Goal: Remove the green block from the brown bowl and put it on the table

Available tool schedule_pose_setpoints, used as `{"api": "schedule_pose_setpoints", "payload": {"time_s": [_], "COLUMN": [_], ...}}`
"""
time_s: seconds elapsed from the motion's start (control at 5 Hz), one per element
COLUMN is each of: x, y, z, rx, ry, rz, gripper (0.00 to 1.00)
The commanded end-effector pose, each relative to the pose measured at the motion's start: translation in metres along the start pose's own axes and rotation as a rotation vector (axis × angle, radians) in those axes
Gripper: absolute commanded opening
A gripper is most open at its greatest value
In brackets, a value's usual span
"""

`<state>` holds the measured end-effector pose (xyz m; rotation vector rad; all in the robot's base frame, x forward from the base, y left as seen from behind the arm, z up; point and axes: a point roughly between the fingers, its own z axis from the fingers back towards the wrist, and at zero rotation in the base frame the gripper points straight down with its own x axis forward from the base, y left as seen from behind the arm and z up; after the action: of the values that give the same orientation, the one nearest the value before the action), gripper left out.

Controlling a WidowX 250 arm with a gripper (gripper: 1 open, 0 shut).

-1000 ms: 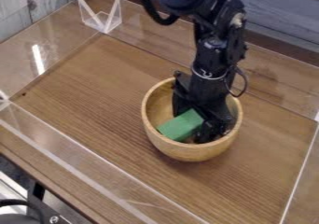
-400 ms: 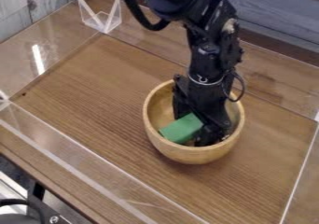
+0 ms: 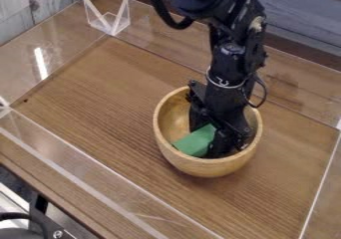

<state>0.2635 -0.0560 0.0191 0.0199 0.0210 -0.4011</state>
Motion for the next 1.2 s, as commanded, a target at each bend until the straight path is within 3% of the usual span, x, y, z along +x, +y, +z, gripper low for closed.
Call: {"api": "schedule_pose_setpoints", "payload": {"time_s": [0.0,0.2,0.6,1.0], "x": [0.008,0.013,0.013,0.008], "y": [-0.018,-0.027,-0.023,-0.012], "z": [0.020,0.025,0.017,0.016], "rx": [0.013,0.010,0.007,0.003], "ry": [-0.038,-0.049,-0.054,-0.058], "rz": [0.032,0.087,0.149,0.284], "gripper": [1.00,0.00,0.00,0.00]}}
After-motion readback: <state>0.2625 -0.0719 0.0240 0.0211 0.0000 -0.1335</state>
